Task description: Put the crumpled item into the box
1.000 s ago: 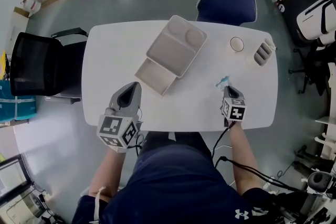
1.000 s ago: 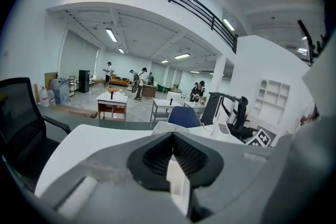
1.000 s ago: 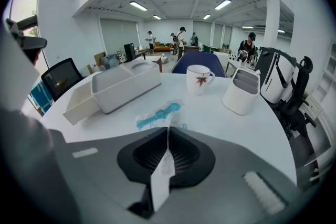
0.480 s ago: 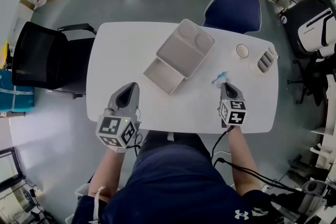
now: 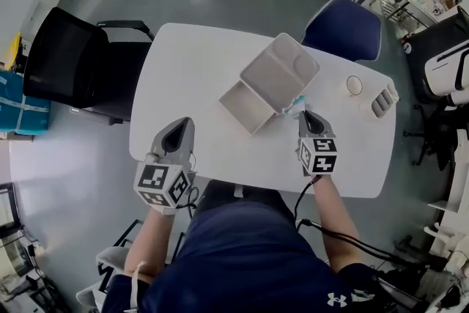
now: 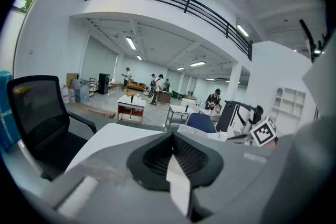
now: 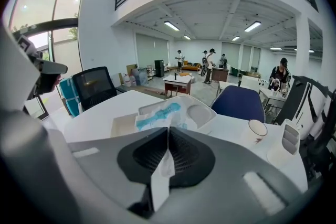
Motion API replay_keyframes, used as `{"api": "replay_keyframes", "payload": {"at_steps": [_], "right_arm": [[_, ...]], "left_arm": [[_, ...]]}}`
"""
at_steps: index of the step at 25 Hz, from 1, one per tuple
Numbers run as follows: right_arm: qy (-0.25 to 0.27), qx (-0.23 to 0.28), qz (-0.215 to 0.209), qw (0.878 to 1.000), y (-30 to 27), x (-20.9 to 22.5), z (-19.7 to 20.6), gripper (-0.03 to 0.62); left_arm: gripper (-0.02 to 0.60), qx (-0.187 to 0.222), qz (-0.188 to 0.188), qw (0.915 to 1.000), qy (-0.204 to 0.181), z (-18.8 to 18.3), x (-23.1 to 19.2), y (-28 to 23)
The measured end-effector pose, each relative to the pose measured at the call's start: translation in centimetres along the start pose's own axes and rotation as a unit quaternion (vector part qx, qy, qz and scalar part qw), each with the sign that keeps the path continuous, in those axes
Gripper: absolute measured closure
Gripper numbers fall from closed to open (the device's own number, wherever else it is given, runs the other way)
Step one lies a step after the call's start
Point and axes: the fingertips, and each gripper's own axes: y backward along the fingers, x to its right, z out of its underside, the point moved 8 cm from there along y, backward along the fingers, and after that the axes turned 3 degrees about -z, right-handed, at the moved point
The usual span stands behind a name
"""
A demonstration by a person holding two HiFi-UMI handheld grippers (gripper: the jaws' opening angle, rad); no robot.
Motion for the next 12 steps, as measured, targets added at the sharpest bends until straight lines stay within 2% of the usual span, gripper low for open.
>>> {"api": "replay_keyframes", "payload": {"at_steps": [12], "right_arm": [[0.033,-0.006,-0.061,0.998,-4.8,-6.4,-2.9,0.582]], "left_arm": [[0.579,-0.003,-0.029,0.9994,0.018,0.6,-3.6,1.9]]}}
